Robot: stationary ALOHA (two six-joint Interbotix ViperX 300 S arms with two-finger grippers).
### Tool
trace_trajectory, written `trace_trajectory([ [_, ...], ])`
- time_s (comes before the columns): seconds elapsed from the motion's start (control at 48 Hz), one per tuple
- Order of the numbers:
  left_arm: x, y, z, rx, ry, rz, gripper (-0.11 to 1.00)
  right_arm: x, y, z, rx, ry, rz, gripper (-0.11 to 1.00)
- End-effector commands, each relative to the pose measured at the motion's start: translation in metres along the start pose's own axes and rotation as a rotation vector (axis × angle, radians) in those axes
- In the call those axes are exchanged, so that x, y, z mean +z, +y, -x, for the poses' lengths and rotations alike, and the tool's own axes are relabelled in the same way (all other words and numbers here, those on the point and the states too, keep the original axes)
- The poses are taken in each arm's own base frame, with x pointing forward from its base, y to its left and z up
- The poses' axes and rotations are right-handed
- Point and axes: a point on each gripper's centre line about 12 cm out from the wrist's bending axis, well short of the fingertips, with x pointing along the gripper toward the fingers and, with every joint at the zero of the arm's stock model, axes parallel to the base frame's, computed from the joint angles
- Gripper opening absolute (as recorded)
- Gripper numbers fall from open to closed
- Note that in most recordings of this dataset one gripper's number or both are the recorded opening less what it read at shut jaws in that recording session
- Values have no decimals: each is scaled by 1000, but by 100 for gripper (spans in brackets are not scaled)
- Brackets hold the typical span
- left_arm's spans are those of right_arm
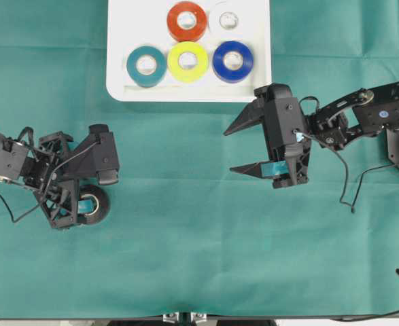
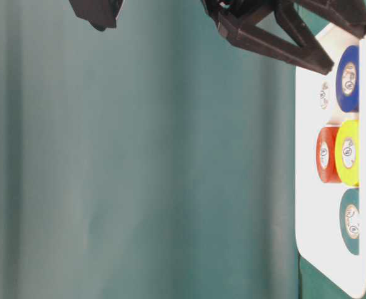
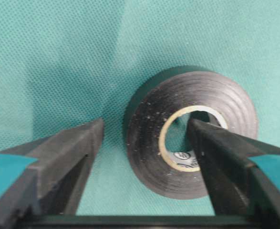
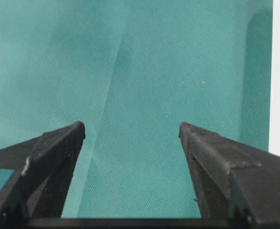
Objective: Put the tape alternately from left to right into the white case.
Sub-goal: 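Lower the left gripper onto the black tape roll and grasp it, then lift the black roll with the left gripper and carry it into the tray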
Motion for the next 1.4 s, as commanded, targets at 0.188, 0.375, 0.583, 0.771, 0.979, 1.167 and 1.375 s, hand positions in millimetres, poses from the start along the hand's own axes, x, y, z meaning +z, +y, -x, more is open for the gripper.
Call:
trace_trajectory([
  [0.188,12,-7,7,-24,-39,-6,22,12,3,1,10,-33,2,84],
  [0.375,14,-8,8,-28,-46,-7,-5,14,3,1,9,-38,2,84],
  [0.583,16,-10,12,-35,-58,-7,-5,14,3,1,8,-38,1,84],
  [0.771,23,-15,23,-58,-94,-10,-5,14,3,1,9,-38,2,84],
  [0.979,37,-23,49,-88,-144,-11,-5,13,3,1,9,-36,2,84],
  [1.167,44,-17,68,-71,-137,11,-5,13,3,1,9,-36,2,84],
  [1.375,47,-11,75,-57,-135,27,-5,13,4,1,13,-37,4,84],
])
